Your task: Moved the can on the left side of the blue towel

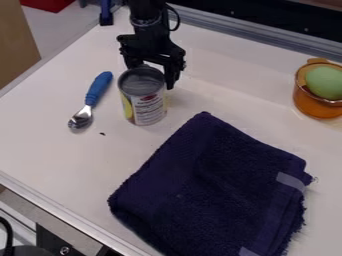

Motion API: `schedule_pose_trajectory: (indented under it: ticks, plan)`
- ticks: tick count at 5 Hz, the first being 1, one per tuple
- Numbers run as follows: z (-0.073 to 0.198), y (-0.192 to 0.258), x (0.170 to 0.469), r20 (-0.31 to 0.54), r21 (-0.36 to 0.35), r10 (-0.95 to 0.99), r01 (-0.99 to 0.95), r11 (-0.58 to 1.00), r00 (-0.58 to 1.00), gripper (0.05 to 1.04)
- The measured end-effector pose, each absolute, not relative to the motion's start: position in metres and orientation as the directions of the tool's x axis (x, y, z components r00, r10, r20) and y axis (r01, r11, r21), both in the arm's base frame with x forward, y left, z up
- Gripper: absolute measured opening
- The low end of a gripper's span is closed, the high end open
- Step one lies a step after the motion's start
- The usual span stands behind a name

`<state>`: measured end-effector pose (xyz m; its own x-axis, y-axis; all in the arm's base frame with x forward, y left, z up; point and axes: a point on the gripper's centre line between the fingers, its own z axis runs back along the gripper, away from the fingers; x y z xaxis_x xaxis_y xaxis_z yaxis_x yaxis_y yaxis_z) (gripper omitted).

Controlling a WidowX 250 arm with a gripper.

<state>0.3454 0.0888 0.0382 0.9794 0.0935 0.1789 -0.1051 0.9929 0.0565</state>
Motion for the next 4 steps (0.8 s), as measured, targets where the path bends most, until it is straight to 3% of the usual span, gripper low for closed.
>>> schedule_pose_trajectory:
  ticks: [4]
  plan:
    - [0.041, 0.081, 0.283, 0.076, 0.077, -0.029, 0.024, 0.997, 0.997, 0.999]
